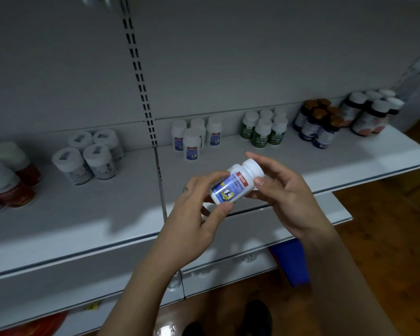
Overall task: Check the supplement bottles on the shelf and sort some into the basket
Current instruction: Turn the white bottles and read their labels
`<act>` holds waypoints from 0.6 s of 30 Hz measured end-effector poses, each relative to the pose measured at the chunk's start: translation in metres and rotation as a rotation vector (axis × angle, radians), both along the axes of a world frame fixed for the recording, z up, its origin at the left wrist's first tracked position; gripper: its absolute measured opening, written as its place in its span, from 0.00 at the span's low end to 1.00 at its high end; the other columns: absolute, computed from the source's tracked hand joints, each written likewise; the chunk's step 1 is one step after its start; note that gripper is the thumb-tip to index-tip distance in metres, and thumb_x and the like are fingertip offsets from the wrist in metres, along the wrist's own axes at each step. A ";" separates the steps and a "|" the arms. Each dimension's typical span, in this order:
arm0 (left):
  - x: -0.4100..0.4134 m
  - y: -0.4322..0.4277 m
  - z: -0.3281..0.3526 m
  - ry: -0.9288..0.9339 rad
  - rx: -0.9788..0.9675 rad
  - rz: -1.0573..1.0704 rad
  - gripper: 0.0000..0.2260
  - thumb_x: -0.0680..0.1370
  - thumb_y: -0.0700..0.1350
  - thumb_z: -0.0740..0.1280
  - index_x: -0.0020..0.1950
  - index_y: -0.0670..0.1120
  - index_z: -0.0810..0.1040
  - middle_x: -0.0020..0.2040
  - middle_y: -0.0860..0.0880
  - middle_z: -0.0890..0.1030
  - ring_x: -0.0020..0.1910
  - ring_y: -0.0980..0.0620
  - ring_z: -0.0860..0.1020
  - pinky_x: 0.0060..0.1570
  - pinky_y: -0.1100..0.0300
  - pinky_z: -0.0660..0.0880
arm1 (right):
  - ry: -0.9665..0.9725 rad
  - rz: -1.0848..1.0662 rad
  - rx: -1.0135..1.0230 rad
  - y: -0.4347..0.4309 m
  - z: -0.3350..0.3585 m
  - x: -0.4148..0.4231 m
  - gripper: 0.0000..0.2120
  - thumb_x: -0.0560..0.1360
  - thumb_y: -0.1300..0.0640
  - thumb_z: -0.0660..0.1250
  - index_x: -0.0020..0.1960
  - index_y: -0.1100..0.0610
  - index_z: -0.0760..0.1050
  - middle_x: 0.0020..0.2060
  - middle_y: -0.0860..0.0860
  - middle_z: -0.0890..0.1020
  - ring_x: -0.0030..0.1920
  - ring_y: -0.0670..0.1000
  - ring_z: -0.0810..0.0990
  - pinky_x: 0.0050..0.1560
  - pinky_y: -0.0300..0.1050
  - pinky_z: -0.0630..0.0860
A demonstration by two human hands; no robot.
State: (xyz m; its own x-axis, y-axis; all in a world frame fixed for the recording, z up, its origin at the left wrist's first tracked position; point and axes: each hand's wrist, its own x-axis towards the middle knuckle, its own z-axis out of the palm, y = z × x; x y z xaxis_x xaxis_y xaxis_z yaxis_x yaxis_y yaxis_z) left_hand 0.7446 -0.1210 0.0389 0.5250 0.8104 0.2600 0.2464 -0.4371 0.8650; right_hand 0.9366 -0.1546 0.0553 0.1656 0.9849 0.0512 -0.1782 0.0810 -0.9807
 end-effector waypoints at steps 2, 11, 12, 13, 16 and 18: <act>0.007 -0.001 0.002 0.042 -0.006 -0.004 0.25 0.74 0.49 0.73 0.66 0.66 0.66 0.60 0.59 0.72 0.54 0.60 0.76 0.47 0.70 0.73 | 0.002 0.001 0.002 -0.002 0.000 0.007 0.20 0.74 0.65 0.66 0.65 0.58 0.74 0.51 0.52 0.83 0.48 0.50 0.82 0.47 0.42 0.79; 0.027 -0.005 0.002 0.070 0.044 0.055 0.29 0.71 0.44 0.76 0.63 0.64 0.66 0.59 0.62 0.74 0.56 0.64 0.73 0.47 0.72 0.70 | -0.026 0.014 -0.021 -0.003 0.002 0.027 0.20 0.70 0.61 0.66 0.62 0.54 0.76 0.46 0.51 0.85 0.45 0.49 0.83 0.46 0.43 0.80; 0.026 -0.005 0.002 0.075 0.052 0.067 0.29 0.71 0.45 0.76 0.64 0.64 0.66 0.59 0.62 0.74 0.56 0.63 0.73 0.47 0.71 0.70 | -0.031 0.013 -0.024 -0.002 0.002 0.027 0.19 0.71 0.62 0.66 0.61 0.55 0.77 0.46 0.51 0.84 0.45 0.49 0.83 0.45 0.42 0.80; 0.026 -0.006 0.001 0.076 0.059 0.081 0.28 0.71 0.45 0.76 0.64 0.63 0.66 0.59 0.61 0.73 0.57 0.63 0.72 0.47 0.71 0.71 | -0.037 0.010 -0.028 0.000 0.003 0.026 0.17 0.71 0.62 0.67 0.60 0.55 0.78 0.47 0.52 0.84 0.44 0.49 0.83 0.44 0.42 0.80; 0.024 -0.007 0.002 0.075 0.039 0.106 0.30 0.69 0.46 0.78 0.63 0.63 0.66 0.58 0.59 0.70 0.54 0.65 0.72 0.46 0.73 0.70 | -0.065 -0.016 -0.061 0.007 0.004 0.019 0.11 0.74 0.63 0.66 0.56 0.57 0.79 0.48 0.55 0.82 0.42 0.46 0.83 0.39 0.40 0.80; 0.022 -0.008 0.004 0.076 0.024 0.114 0.29 0.69 0.48 0.77 0.63 0.62 0.66 0.57 0.59 0.70 0.53 0.66 0.72 0.45 0.74 0.70 | -0.082 -0.032 -0.093 0.012 0.004 0.014 0.08 0.75 0.60 0.66 0.53 0.56 0.80 0.45 0.55 0.83 0.41 0.46 0.83 0.38 0.41 0.80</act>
State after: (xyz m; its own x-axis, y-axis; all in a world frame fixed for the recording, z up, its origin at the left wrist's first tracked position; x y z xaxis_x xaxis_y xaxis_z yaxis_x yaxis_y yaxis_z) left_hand 0.7668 -0.1288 0.0427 0.4489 0.8600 0.2429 0.3596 -0.4226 0.8319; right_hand 0.9506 -0.1423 0.0592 0.1963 0.9802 -0.0248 -0.0953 -0.0061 -0.9954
